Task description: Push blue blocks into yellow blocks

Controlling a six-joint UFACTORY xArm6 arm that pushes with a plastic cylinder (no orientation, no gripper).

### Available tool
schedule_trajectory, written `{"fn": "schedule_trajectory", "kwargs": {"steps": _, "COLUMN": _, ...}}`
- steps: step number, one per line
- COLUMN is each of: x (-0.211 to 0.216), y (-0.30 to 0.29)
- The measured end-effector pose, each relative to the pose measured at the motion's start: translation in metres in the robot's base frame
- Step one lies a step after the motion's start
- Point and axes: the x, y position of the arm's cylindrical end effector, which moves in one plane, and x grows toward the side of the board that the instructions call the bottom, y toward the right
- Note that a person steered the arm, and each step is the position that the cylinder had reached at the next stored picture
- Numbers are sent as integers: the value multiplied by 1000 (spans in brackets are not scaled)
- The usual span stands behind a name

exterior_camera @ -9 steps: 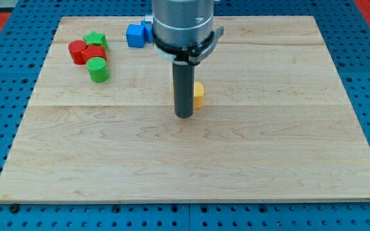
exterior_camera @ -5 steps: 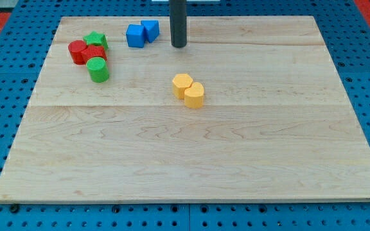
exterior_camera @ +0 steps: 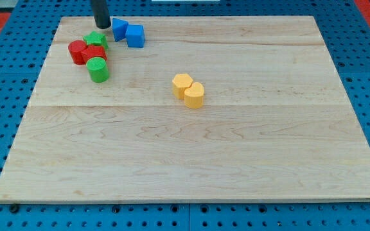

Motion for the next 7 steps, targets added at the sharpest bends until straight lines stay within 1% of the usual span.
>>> {"fn": "schedule_trajectory", "kwargs": {"steps": 1, "x": 0, "y": 55}}
{"fn": "schedule_trajectory", "kwargs": {"steps": 2, "x": 17, "y": 85}}
{"fn": "schedule_trajectory", "kwargs": {"steps": 3, "x": 36, "y": 77}}
{"fn": "schedule_trajectory", "kwargs": {"steps": 4, "x": 14, "y": 29}}
{"fn": "schedule_trajectory", "kwargs": {"steps": 5, "x": 48, "y": 40}}
{"fn": "schedule_trajectory", "kwargs": {"steps": 6, "x": 70, "y": 88}}
{"fn": "schedule_trajectory", "kwargs": {"steps": 7, "x": 104, "y": 117}}
